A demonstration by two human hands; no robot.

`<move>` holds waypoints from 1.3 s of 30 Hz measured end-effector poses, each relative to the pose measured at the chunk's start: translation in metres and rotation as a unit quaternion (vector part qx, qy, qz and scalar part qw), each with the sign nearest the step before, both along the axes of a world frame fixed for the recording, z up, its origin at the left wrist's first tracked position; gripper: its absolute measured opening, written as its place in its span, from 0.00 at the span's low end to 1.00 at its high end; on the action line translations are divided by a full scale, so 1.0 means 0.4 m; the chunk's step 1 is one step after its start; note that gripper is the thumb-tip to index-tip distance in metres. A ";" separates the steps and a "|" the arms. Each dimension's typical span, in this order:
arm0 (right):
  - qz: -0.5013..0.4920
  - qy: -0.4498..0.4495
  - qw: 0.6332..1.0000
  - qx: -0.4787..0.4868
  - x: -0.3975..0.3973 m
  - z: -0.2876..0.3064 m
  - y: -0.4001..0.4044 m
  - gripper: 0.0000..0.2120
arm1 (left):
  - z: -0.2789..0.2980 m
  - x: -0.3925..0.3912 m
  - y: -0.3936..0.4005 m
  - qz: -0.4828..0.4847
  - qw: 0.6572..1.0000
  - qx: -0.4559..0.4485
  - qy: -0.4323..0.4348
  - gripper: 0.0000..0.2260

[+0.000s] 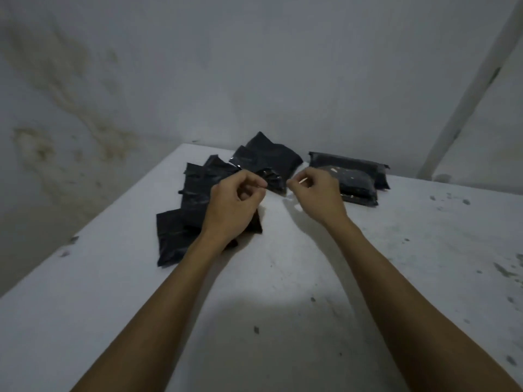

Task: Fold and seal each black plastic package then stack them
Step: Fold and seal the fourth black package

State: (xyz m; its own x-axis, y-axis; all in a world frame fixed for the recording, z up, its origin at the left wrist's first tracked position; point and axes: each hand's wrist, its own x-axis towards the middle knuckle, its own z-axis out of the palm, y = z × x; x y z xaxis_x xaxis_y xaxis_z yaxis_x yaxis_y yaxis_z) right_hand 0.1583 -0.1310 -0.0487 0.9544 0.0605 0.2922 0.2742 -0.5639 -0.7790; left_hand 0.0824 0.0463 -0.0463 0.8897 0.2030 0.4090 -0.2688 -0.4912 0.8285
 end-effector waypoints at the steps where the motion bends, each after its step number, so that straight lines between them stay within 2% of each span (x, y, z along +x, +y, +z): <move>1: 0.027 0.033 0.999 0.006 -0.006 0.002 0.039 0.08 | -0.002 -0.009 0.027 0.021 1.000 0.009 -0.002 0.07; 4: 0.077 0.109 0.991 0.008 -0.030 0.001 0.143 0.18 | -0.010 -0.036 0.090 0.079 0.997 0.027 0.004 0.07; 7: 0.079 0.170 0.982 -0.001 -0.052 -0.002 0.204 0.30 | -0.014 -0.060 0.128 0.111 0.993 0.036 0.015 0.06; 10: 0.069 0.195 0.978 0.009 -0.064 -0.002 0.230 0.33 | -0.016 -0.082 0.151 0.120 0.992 0.046 0.021 0.05; 13: 0.046 0.229 0.968 0.094 -0.080 0.003 0.233 0.37 | -0.018 -0.098 0.157 0.123 0.991 0.043 0.023 0.05; 15: 0.040 0.265 0.945 0.185 -0.092 0.009 0.222 0.34 | -0.017 -0.109 0.153 0.127 0.991 0.037 0.018 0.05; 18: 0.058 0.312 0.892 0.323 -0.105 0.015 0.178 0.21 | -0.010 -0.127 0.144 0.155 0.987 -0.002 -0.035 0.06; 21: 0.068 0.331 0.836 0.432 -0.119 0.029 0.112 0.21 | -0.004 -0.140 0.106 0.189 0.971 -0.090 -0.114 0.05; 23: 0.061 0.313 0.816 0.483 -0.128 0.040 0.061 0.17 | 0.004 -0.141 0.059 0.190 0.958 -0.180 -0.117 0.10; 25: 0.055 0.296 0.804 0.512 -0.143 0.049 0.020 0.17 | 0.014 -0.136 0.008 0.156 0.947 -0.268 -0.083 0.18; 27: 0.048 0.281 0.794 0.537 -0.157 0.046 -0.029 0.20 | 0.026 -0.128 -0.056 0.089 0.939 -0.333 -0.006 0.26; 29: 0.040 0.269 0.788 0.553 -0.171 0.038 -0.071 0.23 | 0.027 -0.115 -0.118 0.011 0.921 -0.383 0.076 0.29; 33: 0.025 0.246 0.793 0.557 -0.207 -0.001 -0.140 0.28 | -0.009 -0.071 -0.199 -0.047 0.891 -0.440 0.102 0.13; 37: 0.008 0.235 0.785 0.574 -0.235 -0.037 -0.195 0.25 | -0.060 -0.042 -0.223 -0.073 0.885 -0.445 0.116 0.12; 39: -0.027 0.224 0.797 0.560 -0.237 -0.045 -0.224 0.20 | -0.075 -0.036 -0.220 -0.076 0.888 -0.438 0.123 0.12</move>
State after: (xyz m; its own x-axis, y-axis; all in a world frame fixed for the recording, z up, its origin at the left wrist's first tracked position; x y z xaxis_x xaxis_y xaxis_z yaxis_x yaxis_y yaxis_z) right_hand 0.0634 -0.2207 -0.0667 0.9706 -0.0447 -0.2364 -0.1732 0.5523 -0.8154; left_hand 0.0680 -0.0418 -0.0764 0.9745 0.2173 -0.0561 -0.0354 0.3957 0.9177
